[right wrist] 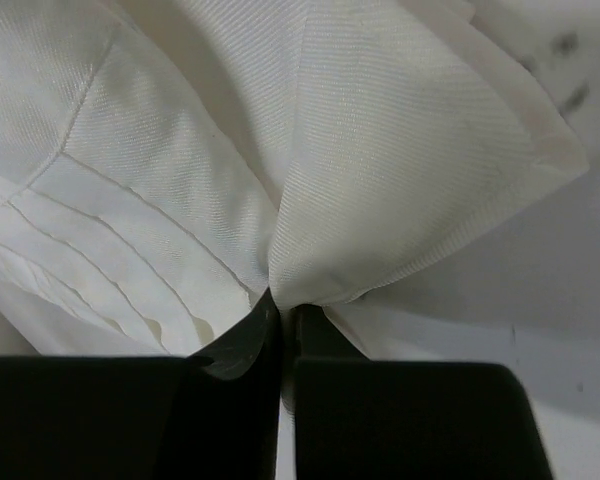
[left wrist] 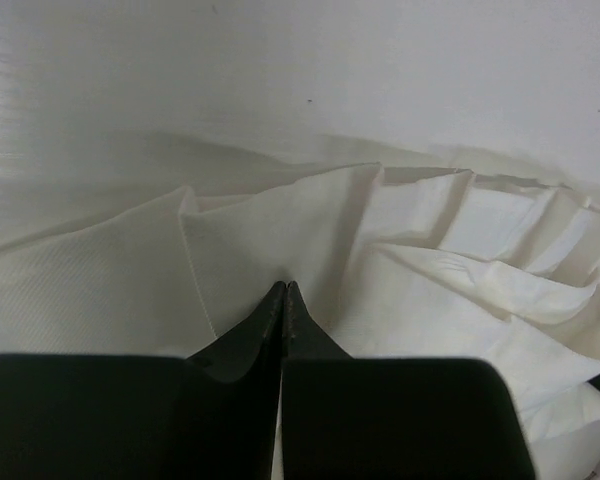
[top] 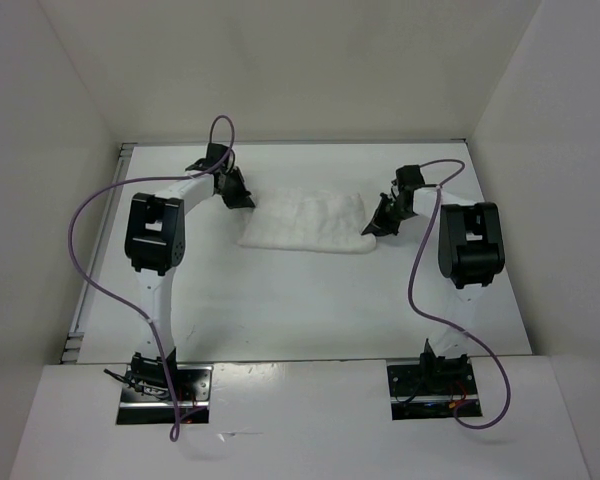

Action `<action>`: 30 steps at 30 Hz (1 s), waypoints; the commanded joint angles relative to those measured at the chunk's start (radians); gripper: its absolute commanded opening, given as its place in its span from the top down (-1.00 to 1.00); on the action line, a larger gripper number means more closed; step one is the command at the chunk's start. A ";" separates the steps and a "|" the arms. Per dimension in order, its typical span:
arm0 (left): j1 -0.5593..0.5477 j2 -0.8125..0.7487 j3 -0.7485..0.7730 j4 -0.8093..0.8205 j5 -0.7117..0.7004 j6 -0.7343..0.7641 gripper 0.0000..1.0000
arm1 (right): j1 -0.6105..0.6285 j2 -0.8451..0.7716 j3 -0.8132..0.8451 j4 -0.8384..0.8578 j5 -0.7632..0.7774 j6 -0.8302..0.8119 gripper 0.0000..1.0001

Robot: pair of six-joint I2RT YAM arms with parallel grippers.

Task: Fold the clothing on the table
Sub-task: Fold the skirt

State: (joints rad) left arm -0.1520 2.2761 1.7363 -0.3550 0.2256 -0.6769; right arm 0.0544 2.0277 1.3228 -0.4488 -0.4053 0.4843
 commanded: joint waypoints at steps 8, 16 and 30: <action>-0.035 -0.230 -0.092 -0.074 0.274 0.163 0.09 | 0.001 -0.162 -0.177 -0.067 0.063 0.030 1.00; -0.285 -0.225 -0.110 -0.183 0.267 0.247 0.85 | 0.010 -0.144 -0.177 -0.067 0.054 0.030 1.00; -0.417 0.002 0.115 -0.314 0.043 0.227 1.00 | 0.010 -0.116 -0.177 -0.057 0.025 0.020 1.00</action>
State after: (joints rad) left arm -0.5510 2.2486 1.8038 -0.6079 0.3439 -0.4690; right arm 0.0563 1.9003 1.1572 -0.4934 -0.3794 0.5148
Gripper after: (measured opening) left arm 0.001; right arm 0.031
